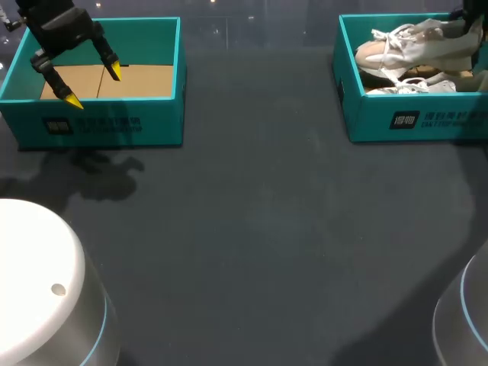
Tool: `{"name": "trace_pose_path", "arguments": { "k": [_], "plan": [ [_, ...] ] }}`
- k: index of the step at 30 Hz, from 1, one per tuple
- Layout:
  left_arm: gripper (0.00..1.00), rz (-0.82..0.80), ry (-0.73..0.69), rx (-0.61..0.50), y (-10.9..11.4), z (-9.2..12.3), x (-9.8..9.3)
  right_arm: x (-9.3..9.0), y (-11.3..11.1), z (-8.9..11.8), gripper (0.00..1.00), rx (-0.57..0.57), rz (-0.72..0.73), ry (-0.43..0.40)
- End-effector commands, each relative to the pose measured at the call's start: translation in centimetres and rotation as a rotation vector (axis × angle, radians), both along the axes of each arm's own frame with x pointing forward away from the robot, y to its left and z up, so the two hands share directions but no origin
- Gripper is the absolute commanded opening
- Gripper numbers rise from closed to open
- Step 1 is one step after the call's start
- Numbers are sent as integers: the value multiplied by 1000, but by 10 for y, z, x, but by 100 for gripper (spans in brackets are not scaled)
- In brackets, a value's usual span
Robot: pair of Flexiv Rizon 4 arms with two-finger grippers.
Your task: Take the shoe out of the shoebox, open the shoe tongue, remove and reinsert the insole, then place the shoe into the shoebox
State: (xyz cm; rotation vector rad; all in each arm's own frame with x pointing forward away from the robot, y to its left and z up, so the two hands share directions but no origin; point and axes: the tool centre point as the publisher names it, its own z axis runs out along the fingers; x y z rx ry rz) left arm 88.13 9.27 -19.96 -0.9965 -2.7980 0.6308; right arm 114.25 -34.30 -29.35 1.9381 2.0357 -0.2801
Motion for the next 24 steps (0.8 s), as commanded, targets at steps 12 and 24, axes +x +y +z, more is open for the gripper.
{"name": "trace_pose_path", "arguments": {
  "k": [12, 24],
  "plan": [
    [100, -1, -1, 2, 0, 0, 0, 8, 4, -35, 0, 40, 2, -6],
    [100, -1, -1, 2, 0, 0, 0, 18, -2, -54, 0, 89, 18, 26]
  ]
}}
